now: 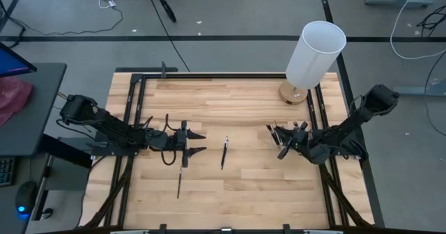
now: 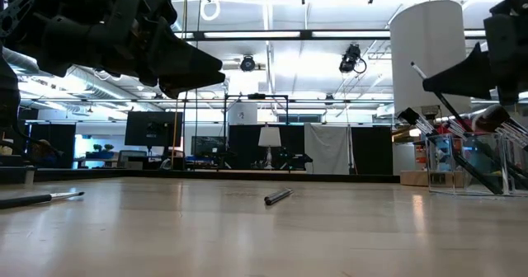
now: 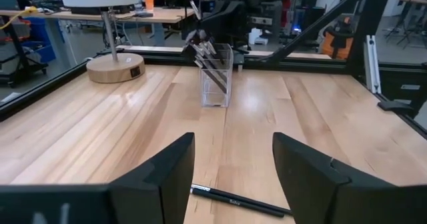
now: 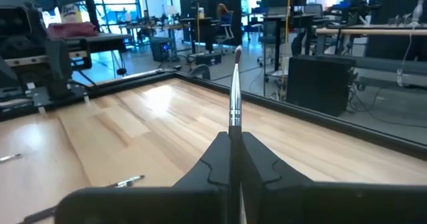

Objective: Put items in baskets/containers
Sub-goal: Put the black eyeshadow brush into the transparent organizer

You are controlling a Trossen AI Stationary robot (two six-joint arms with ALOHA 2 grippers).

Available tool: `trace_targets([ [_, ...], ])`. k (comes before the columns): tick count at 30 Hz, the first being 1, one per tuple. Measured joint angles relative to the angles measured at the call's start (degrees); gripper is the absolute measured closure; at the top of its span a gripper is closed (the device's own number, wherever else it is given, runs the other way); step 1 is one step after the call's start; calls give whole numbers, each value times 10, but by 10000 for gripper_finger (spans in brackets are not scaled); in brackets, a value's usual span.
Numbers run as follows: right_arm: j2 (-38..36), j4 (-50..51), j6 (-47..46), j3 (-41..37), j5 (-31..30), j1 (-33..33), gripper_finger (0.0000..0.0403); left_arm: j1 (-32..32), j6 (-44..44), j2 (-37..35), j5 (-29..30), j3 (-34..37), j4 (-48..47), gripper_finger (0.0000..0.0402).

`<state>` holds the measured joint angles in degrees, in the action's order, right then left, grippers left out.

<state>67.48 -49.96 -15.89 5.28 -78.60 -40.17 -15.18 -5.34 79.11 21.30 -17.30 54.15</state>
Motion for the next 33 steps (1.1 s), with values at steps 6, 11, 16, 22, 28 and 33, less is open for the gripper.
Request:
trace_targets([
  [6,0,42,-40,0,2,0,394,0,0,0,1,0,0,197],
  [11,0,101,-103,0,23,0,394,0,0,0,1,0,0,197],
  [16,0,142,-138,0,43,4,383,0,0,0,1,0,0,197],
  [22,0,145,-136,0,50,5,347,0,0,0,1,0,0,197],
  [28,0,134,-119,0,58,5,311,0,0,0,1,0,0,197],
  [33,1,55,-26,7,71,0,284,0,0,0,1,0,0,197],
])
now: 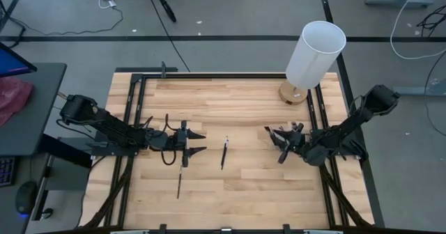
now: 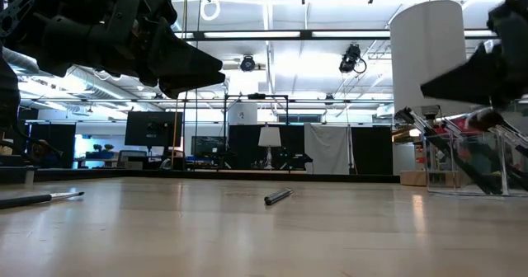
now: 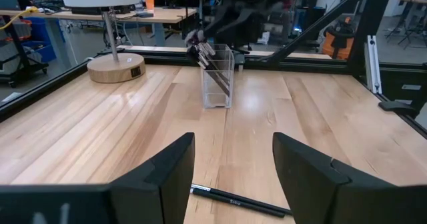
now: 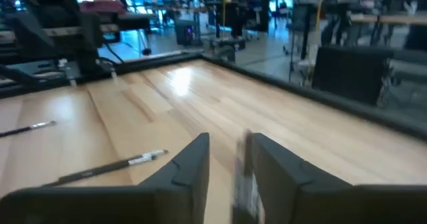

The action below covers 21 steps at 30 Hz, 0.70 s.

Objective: Put items in baskets/containers
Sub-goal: Put the black eyeshadow brush into the transparent organizer

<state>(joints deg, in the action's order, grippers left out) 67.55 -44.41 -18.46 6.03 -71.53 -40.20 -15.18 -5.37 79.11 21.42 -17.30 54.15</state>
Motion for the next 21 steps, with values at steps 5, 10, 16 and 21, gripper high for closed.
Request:
trace_targets([
  [5,0,-66,159,52,-4,0,275,0,0,0,0,0,0,197],
  [10,0,-30,262,143,-7,0,279,0,0,0,0,0,0,197],
  [16,18,133,211,251,33,8,285,0,-11,0,0,0,-2,197],
  [21,82,147,135,278,90,28,287,-8,-98,0,16,0,-49,197],
])
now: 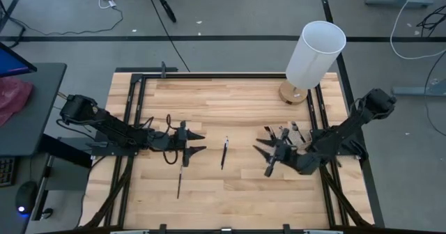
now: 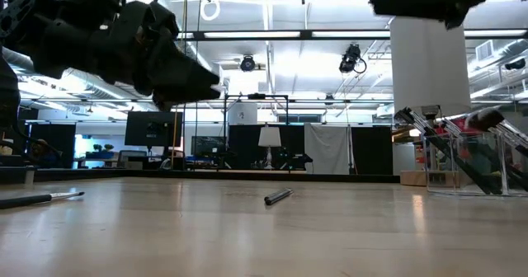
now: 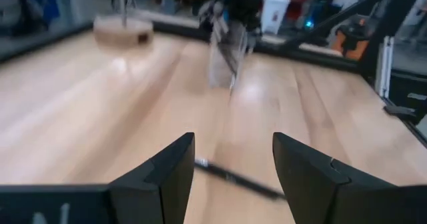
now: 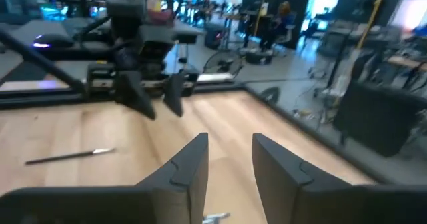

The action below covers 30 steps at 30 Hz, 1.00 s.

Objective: Put items in baskets/containers
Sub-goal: Put the black eyeshadow brush into the transparent organizer

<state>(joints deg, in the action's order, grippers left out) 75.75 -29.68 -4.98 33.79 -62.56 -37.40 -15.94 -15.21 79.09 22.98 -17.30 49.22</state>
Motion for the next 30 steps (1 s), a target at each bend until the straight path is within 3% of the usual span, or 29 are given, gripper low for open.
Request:
trace_targets([
  [4,59,-10,-55,0,18,14,287,-33,-69,-12,-1,-9,-103,197],
  [15,137,-24,-81,0,18,45,287,-186,-355,-3,-23,-181,-641,197],
  [18,137,-25,-81,0,18,53,286,-235,-443,8,12,-199,-689,197],
  [25,137,-25,-81,0,21,71,286,-317,-632,58,131,-198,-698,198],
  [30,137,-23,-76,-1,22,77,286,-329,-700,130,142,-198,-701,198],
])
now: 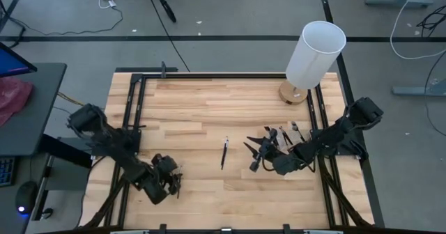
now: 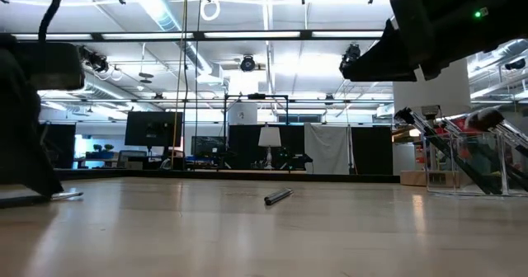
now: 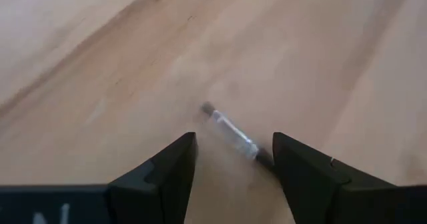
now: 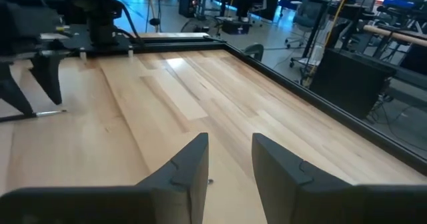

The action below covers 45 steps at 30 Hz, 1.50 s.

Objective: Put items in baskets/containers
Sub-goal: Put the black eyeshadow brush into the transparent organizer

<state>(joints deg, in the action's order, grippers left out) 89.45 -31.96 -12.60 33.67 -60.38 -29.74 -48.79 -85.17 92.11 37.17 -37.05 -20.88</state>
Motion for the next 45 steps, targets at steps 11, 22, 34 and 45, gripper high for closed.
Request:
trace_targets([
  [11,0,3,-4,0,0,0,286,-55,-74,61,54,-2,-36,228],
  [22,0,3,-6,0,45,0,286,-83,-96,117,121,-3,-71,284],
  [34,0,3,-6,0,51,0,286,-82,-150,132,150,12,-63,286],
  [45,0,3,-7,0,60,0,286,-81,-146,132,177,35,-43,387],
])
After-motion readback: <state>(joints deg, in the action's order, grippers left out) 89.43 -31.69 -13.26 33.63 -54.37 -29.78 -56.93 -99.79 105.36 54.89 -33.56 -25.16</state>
